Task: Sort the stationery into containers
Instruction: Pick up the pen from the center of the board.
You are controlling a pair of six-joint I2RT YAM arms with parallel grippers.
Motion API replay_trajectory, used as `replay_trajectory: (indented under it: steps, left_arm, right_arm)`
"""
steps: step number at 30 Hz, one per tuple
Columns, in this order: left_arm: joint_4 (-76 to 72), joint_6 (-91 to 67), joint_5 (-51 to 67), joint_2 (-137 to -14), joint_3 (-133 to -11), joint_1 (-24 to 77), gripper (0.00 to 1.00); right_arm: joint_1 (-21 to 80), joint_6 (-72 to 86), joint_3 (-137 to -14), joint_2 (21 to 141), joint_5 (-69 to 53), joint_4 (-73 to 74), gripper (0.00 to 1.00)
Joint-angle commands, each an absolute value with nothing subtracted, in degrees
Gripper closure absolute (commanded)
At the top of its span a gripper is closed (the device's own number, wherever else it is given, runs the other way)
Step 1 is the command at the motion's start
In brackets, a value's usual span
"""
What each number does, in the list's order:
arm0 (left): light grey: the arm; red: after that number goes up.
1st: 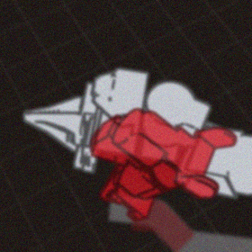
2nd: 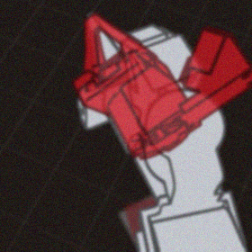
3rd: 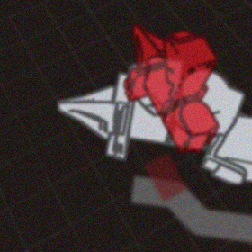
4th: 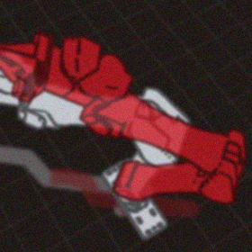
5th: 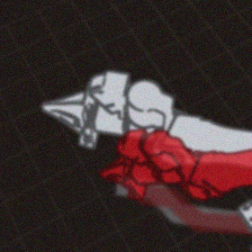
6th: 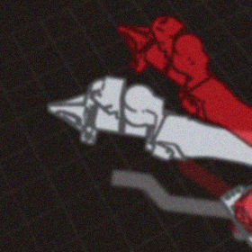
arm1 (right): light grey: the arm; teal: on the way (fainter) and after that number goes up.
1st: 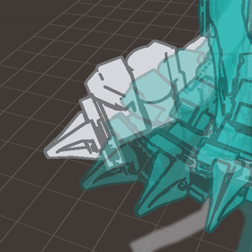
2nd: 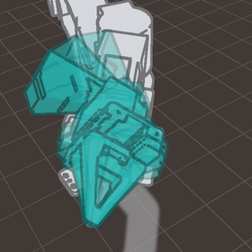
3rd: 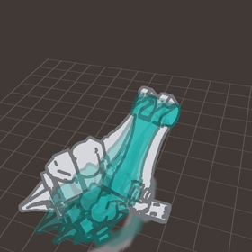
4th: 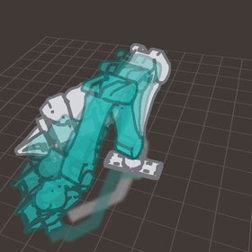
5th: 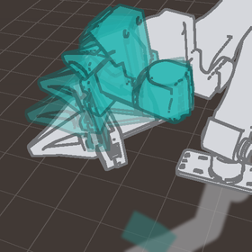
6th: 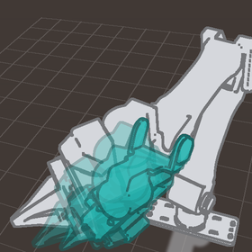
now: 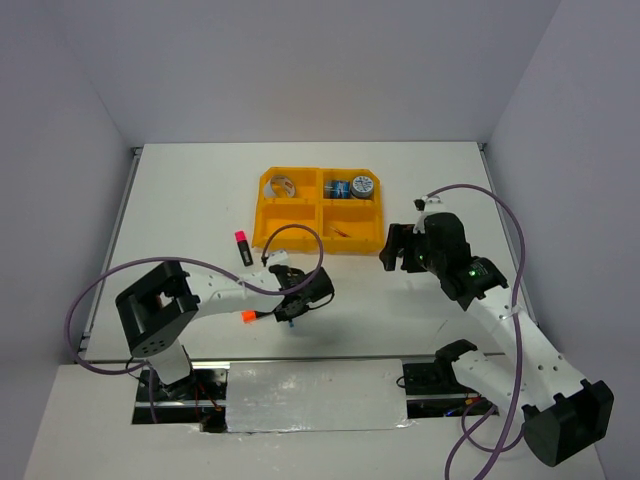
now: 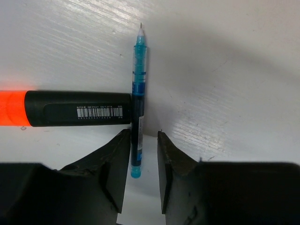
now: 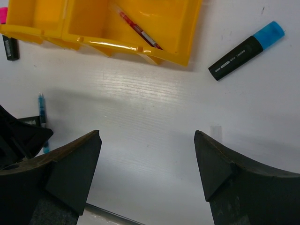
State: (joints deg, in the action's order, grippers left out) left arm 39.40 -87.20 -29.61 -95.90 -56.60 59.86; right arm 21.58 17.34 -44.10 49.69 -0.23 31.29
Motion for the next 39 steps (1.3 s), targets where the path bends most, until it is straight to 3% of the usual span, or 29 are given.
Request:
replay_trajectory:
  steps: [1,8,10,17,21,26,29,33,39]
  left_arm:
    - [38.67,-87.54,-29.01,-96.59,-55.73,59.68,0.59]
    - [37.54,-87.28,-28.22,-96.24,-54.32,59.68,0.68]
    - [36.13,-86.4,-27.51,-96.24,-53.36,59.68,0.79]
    - [32.44,-84.12,-24.18,-97.47,-52.29,59.77,1.0]
    - [31.46,-79.29,-24.43,-96.59,-54.3,61.17,1.0]
    - [47.77,-77.61,-35.3,-90.81,-64.49,67.75,1.0]
    - [49.92,-75.51,-38.05,-86.5,-65.48,69.34,1.0]
    - [45.09,-62.25,-35.6,-75.62,-63.46,70.66,1.0]
    - [48.96,-55.3,-35.95,-60.93,-62.05,71.72,1.0]
  right_arm:
    - [21.53,17.4,-43.77,49.48,-0.62,29.0,0.13]
    - [21.53,17.4,-43.77,49.39,-1.23,28.92,0.13]
    - [21.53,17.4,-44.03,49.74,-1.93,29.27,0.13]
    - [21.18,17.49,-44.47,50.19,-3.33,29.62,0.12]
    - [20.13,17.66,-44.3,50.8,-3.78,29.62,0.1]
    - [18.63,18.02,-44.56,57.47,-2.57,30.06,0.1]
    - [18.54,18.19,-45.26,60.64,1.39,30.93,0.1]
    - [18.46,16.61,-46.32,63.36,3.68,31.55,0.09]
    - [18.02,16.08,-46.94,70.66,5.63,32.44,0.09]
